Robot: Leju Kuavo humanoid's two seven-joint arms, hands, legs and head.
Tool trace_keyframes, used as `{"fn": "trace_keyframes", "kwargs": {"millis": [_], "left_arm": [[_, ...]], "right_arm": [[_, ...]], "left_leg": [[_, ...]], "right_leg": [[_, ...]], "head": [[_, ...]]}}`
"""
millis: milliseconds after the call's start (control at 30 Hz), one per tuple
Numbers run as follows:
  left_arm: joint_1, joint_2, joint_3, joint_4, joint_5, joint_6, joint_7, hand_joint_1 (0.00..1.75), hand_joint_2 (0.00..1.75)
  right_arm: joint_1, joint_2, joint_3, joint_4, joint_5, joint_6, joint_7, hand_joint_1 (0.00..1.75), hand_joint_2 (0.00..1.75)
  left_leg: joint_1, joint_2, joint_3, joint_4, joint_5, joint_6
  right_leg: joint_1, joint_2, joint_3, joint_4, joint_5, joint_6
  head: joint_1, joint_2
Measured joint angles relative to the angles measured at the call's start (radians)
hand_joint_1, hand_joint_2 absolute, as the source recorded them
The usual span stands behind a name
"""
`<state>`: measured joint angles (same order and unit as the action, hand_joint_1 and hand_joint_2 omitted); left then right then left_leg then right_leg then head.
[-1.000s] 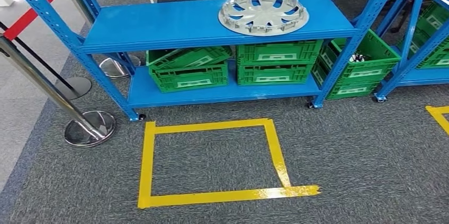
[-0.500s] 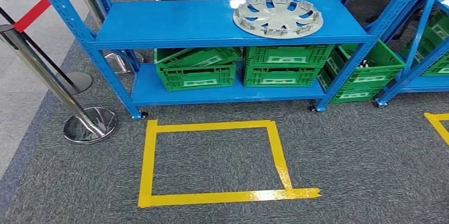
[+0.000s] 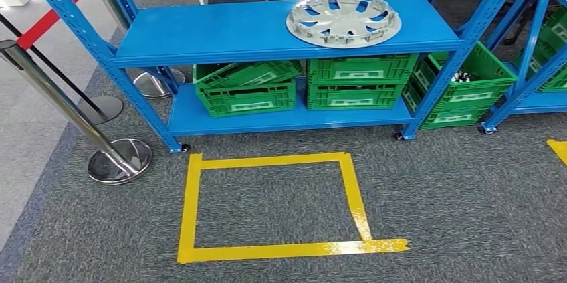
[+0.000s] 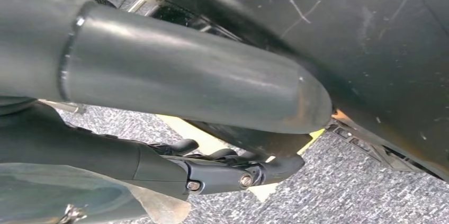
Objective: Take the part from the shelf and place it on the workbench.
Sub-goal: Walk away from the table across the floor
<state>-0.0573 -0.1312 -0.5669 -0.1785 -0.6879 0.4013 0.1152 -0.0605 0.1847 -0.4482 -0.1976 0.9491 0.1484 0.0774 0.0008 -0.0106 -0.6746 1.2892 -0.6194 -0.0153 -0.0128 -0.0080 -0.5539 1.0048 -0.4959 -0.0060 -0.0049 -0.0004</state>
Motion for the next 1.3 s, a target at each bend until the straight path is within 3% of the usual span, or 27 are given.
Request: {"fn": "trace_keyframes", "kwargs": {"millis": [33,67,133,167,200,333,400,467,500,533,567,633,667,733,800,867,967,1000,1033,1067,1133,1167,1233,1300], "left_arm": [[0.000,0.000,0.000,0.000,0.000,0.000,0.000,0.00,0.00],[0.000,0.000,0.000,0.000,0.000,0.000,0.000,0.00,0.00],[0.000,0.000,0.001,0.000,0.000,0.000,0.000,0.00,0.00],[0.000,0.000,0.001,0.000,0.000,0.000,0.000,0.00,0.00],[0.000,0.000,0.001,0.000,0.000,0.000,0.000,0.00,0.00],[0.003,0.000,0.002,0.000,-0.001,0.000,0.000,0.00,0.00],[0.001,-0.001,0.002,0.000,-0.002,0.001,0.000,0.00,0.00],[0.001,-0.001,0.002,0.000,-0.002,0.000,0.000,0.00,0.00],[0.001,-0.001,0.002,0.000,-0.002,0.000,0.000,0.00,0.00],[0.001,-0.001,0.002,0.000,-0.003,0.000,0.000,0.00,0.00],[0.001,-0.002,0.002,0.000,-0.005,0.000,0.000,0.00,0.00],[0.001,-0.006,0.002,0.000,-0.009,0.000,0.000,0.00,0.00],[0.000,-0.008,0.002,0.000,-0.010,0.000,0.001,0.00,0.00],[0.000,-0.010,0.002,0.000,-0.012,0.001,0.002,0.00,0.00],[-0.001,-0.011,0.002,0.000,-0.012,0.001,0.003,0.00,0.00],[-0.002,-0.012,0.002,0.000,-0.012,0.001,0.006,0.00,0.00],[-0.002,-0.015,0.002,0.000,-0.012,0.001,0.013,0.00,0.00],[-0.002,-0.016,0.002,0.000,-0.012,0.001,0.016,0.00,0.00],[-0.003,-0.018,0.002,0.000,-0.011,0.001,0.019,0.00,0.00],[-0.003,-0.020,0.002,0.000,-0.011,0.002,0.022,0.00,0.00],[-0.005,-0.024,0.002,0.000,-0.010,0.002,0.025,0.00,0.00],[-0.005,-0.026,0.002,0.000,-0.009,0.002,0.026,0.00,0.00],[-0.007,-0.030,0.003,0.000,-0.009,0.002,0.026,0.00,0.00],[-0.007,-0.033,0.004,0.000,-0.006,0.003,0.025,0.00,0.00]], "right_arm": [[0.000,0.000,0.000,0.000,0.000,0.000,0.000,0.00,0.00],[0.000,0.000,0.000,0.000,0.000,0.000,0.000,0.00,0.00],[0.000,0.000,-0.001,0.000,0.000,0.000,0.000,0.00,0.00],[0.000,0.000,-0.001,0.000,0.000,0.001,0.000,0.00,0.00],[0.000,0.000,-0.001,0.000,0.000,0.001,0.000,0.00,0.00],[-0.002,0.000,-0.001,0.000,0.000,0.001,0.000,0.00,0.00],[-0.003,0.000,-0.002,0.000,0.000,0.001,-0.001,0.00,0.00],[-0.003,0.000,-0.002,0.000,0.000,0.001,-0.002,0.00,0.00],[-0.003,0.000,-0.003,0.000,0.000,0.001,-0.002,0.00,0.00],[-0.003,-0.001,-0.003,0.000,0.000,0.001,-0.001,0.00,0.00],[-0.004,-0.001,-0.004,0.000,0.000,0.001,0.000,0.00,0.00],[-0.004,-0.001,-0.005,0.000,-0.001,0.000,0.002,0.00,0.00],[-0.004,-0.002,-0.005,0.000,-0.001,0.000,0.003,0.00,0.00],[-0.003,-0.002,-0.006,0.001,-0.002,0.001,0.003,0.00,0.00],[-0.001,-0.002,-0.006,0.001,-0.002,0.001,0.003,0.00,0.00],[0.000,-0.001,-0.007,0.001,-0.002,0.001,0.003,0.00,0.00],[-0.001,-0.001,-0.007,0.001,0.000,0.001,0.004,0.00,0.00],[-0.001,-0.001,-0.007,0.001,0.001,0.001,0.006,0.00,0.00],[-0.001,-0.001,-0.007,0.001,0.001,0.001,0.007,0.00,0.00],[-0.001,-0.001,-0.007,0.001,0.002,0.001,0.009,0.00,0.00],[0.000,0.000,-0.007,0.001,0.004,0.001,0.011,0.00,0.00],[-0.001,0.001,-0.007,0.001,0.005,0.001,0.012,0.00,0.00],[-0.002,0.003,-0.008,0.002,0.006,0.000,0.012,0.00,0.00],[-0.005,0.004,-0.008,0.002,0.007,0.000,0.012,0.00,0.00]], "left_leg": [[0.000,0.000,0.002,-0.003,0.015,0.000],[0.000,0.000,0.021,-0.043,0.047,0.002],[-0.001,0.001,0.083,-0.177,0.116,0.011],[-0.003,0.002,0.107,-0.232,0.132,0.015],[-0.004,0.003,0.120,-0.264,0.137,0.020],[-0.001,0.003,0.125,-0.286,0.135,0.039],[0.002,0.004,0.128,-0.292,0.137,0.048],[0.002,0.005,0.129,-0.291,0.135,0.052],[0.002,0.005,0.129,-0.291,0.134,0.053],[0.002,0.005,0.131,-0.291,0.133,0.054],[0.002,0.004,0.134,-0.291,0.131,0.053],[0.002,0.002,0.141,-0.289,0.124,0.047],[0.000,0.001,0.143,-0.286,0.120,0.041],[-0.004,0.001,0.141,-0.282,0.116,0.032],[-0.003,0.001,0.142,-0.280,0.112,0.025],[-0.002,0.002,0.130,-0.245,0.088,0.015],[0.000,0.003,0.044,-0.065,0.008,0.003],[0.000,0.003,0.016,-0.012,-0.005,0.003],[0.000,0.003,0.002,0.009,0.002,0.004],[0.000,0.003,0.008,-0.012,0.029,0.006],[-0.001,0.003,0.057,-0.133,0.108,0.016],[-0.003,0.003,0.082,-0.194,0.134,0.021],[-0.007,0.003,0.106,-0.254,0.141,0.028],[-0.007,0.003,0.109,-0.269,0.136,0.034]], "right_leg": [[0.000,0.000,0.001,0.000,-0.001,0.000],[0.000,0.001,0.004,0.000,-0.002,0.000],[0.002,0.002,0.008,0.001,-0.005,0.004],[0.004,0.002,0.008,0.002,-0.006,0.008],[0.006,0.002,0.006,0.002,-0.007,0.013],[0.006,0.002,-0.004,0.014,-0.018,0.035],[0.004,0.005,-0.046,0.098,-0.066,0.043],[0.003,0.006,-0.112,0.229,-0.120,0.049],[0.002,0.006,-0.134,0.272,-0.129,0.051],[0.002,0.006,-0.140,0.277,-0.118,0.052],[0.001,0.006,-0.125,0.243,-0.089,0.052],[-0.001,0.006,-0.062,0.112,-0.022,0.052],[-0.001,0.007,-0.033,0.056,-0.005,0.049],[0.001,0.010,-0.009,0.012,-0.006,0.040],[0.001,0.011,-0.006,0.009,-0.007,0.029],[-0.002,0.008,0.000,0.007,-0.009,0.018],[-0.003,0.003,0.007,0.006,-0.015,0.006],[-0.002,0.003,0.010,0.006,-0.018,0.004],[-0.002,0.003,0.014,0.006,-0.020,0.003],[-0.001,0.004,0.019,0.006,-0.023,0.002],[-0.001,0.006,0.027,0.006,-0.030,0.005],[0.001,0.007,0.031,0.006,-0.034,0.009],[0.003,0.007,0.030,0.006,-0.038,0.018],[0.003,0.005,0.032,0.002,-0.038,0.030]], "head": [[0.000,0.000],[0.000,0.000],[0.000,0.000],[0.000,0.000],[0.001,0.000],[0.003,0.000],[0.007,0.000],[0.010,0.000],[0.010,0.000],[0.010,0.000],[0.010,0.000],[0.011,0.000],[0.010,0.000],[0.008,0.000],[0.006,0.000],[0.003,0.000],[-0.002,0.000],[-0.003,0.000],[-0.003,0.000],[-0.003,0.000],[-0.002,0.000],[-0.002,0.000],[-0.002,0.000],[-0.002,0.000]]}}
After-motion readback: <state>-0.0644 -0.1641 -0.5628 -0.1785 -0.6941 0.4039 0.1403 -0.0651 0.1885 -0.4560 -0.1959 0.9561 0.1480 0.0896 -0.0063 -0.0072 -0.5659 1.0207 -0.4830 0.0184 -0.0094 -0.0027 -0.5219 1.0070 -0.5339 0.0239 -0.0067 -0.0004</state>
